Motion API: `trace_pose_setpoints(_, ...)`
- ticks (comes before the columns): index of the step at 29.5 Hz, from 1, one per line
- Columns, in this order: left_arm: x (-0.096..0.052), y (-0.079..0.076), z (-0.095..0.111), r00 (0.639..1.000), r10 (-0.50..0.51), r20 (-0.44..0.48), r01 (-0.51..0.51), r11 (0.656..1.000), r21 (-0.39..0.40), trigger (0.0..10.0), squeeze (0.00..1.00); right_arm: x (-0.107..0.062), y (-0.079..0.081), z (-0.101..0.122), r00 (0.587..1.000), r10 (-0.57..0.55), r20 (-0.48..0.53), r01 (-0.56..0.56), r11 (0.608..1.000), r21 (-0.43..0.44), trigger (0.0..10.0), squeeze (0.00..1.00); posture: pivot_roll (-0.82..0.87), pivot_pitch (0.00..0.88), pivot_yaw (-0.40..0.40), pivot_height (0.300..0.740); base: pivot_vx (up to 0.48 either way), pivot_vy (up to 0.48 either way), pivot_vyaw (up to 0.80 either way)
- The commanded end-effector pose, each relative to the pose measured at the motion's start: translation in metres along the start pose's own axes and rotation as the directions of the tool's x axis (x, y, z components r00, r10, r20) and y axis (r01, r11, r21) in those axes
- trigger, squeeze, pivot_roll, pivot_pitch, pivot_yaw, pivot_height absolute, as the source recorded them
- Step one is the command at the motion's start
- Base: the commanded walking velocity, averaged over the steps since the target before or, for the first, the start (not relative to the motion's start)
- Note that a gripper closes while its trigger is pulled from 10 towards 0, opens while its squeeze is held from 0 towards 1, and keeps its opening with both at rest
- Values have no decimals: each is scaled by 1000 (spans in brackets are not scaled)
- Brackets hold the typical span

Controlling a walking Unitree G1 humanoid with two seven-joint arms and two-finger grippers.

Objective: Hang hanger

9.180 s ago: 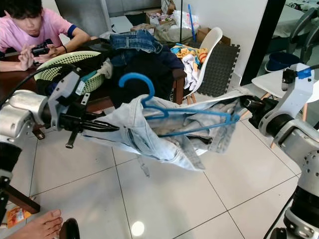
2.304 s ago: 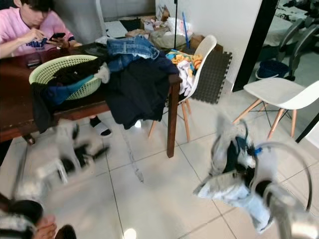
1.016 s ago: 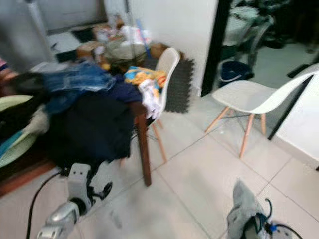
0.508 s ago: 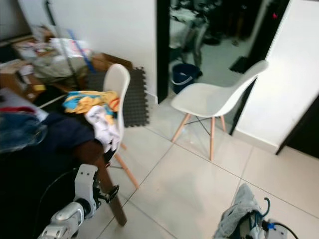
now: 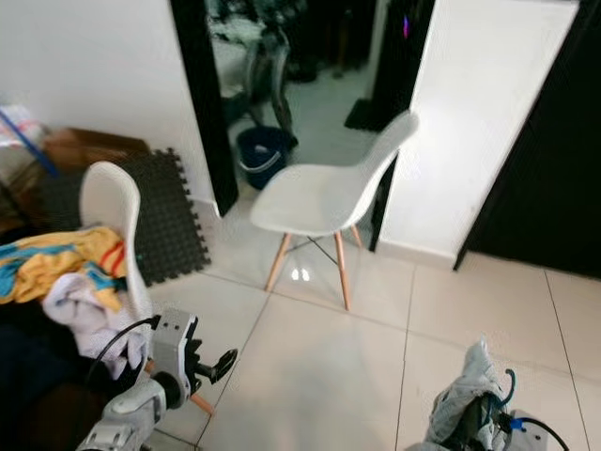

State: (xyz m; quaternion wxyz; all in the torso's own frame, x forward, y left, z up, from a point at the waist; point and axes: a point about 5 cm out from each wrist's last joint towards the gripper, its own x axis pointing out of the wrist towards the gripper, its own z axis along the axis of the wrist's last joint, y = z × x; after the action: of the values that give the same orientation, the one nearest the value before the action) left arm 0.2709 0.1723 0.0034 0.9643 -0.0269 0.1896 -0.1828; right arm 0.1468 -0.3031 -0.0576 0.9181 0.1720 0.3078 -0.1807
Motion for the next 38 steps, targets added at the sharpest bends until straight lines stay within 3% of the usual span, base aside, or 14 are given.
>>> trace_pose_setpoints(1, -2, 0, -5, 1000, -3, -24, 3, 1000, 0, 10000, 0, -2, -4, -2, 1000, -16, 4, 16, 1000, 16, 10000, 0, -68, 67, 16, 740, 0, 0, -800)
trace_pose_setpoints(11, -2, 0, -5, 1000, -13, -16, 13, 1000, -2, 10000, 0, -3, -4, -3, 1000, -17, -1, 17, 1000, 16, 10000, 0, -71, 63, 15, 740, 71, 0, -800)
trace_pose_setpoints(38, -1, -1, -4, 999, -46, -1, 46, 999, 8, 10000, 0, -3, -4, -5, 1000, -18, 1, 18, 1000, 18, 10000, 0, -78, 62, 13, 740, 478, 0, -800)
